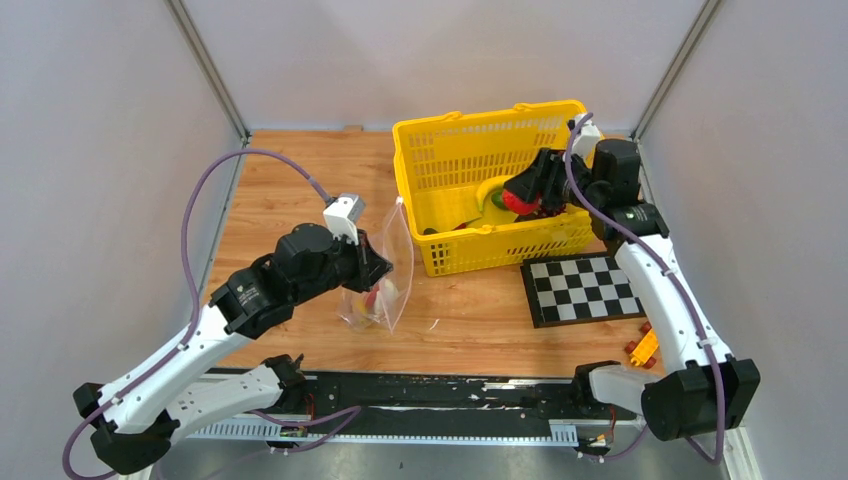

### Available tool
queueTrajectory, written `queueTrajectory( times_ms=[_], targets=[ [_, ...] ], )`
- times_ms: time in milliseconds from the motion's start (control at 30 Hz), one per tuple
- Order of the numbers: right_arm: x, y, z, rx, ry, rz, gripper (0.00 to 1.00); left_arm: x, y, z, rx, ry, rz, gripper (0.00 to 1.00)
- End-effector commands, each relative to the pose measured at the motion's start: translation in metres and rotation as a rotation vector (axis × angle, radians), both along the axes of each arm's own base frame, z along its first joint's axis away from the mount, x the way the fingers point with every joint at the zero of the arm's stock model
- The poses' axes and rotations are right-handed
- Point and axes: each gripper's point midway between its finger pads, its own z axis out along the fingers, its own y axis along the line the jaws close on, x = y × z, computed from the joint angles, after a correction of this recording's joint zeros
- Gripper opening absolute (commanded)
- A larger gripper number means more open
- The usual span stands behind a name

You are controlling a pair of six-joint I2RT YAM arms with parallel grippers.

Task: Place the food in the zip-top bag and seal the zipper
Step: Pick up the fake fruit from the bin, then place the fake fruit in the zipper food storage bag.

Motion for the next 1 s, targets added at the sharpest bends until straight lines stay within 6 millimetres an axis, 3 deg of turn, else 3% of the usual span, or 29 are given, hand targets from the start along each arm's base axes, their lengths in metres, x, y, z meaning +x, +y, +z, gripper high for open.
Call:
queueTrajectory(
  times_ms=[0,200,500,767,967],
  targets=[
    [-0.016,0.023,0.041,0.120,-0.111,0.113,0.28,0.001,-0.008,0.010,-0.046,-0.021,-0.015,0.00],
    [-0.048,0.060,0.077,0.176,-0.197,0.279,0.28,0.002,-0.011,0.012,-0.056,-0.021,-0.017,0.00],
    [-0.114,0.146,0.120,0.202,-0.402,0.525,0.29,0.002,-0.012,0.014,-0.061,-0.019,-0.024,0.00],
    [-0.137,0.198,0.121,0.266,-0.485,0.589,0.29,0.001,-0.012,0.019,-0.077,-0.027,-0.027,0.00],
    [-0.134,0.225,0.095,0.232,-0.444,0.631,0.29,0.000,-0.012,0.021,-0.085,-0.029,-0.030,0.00]
  ],
)
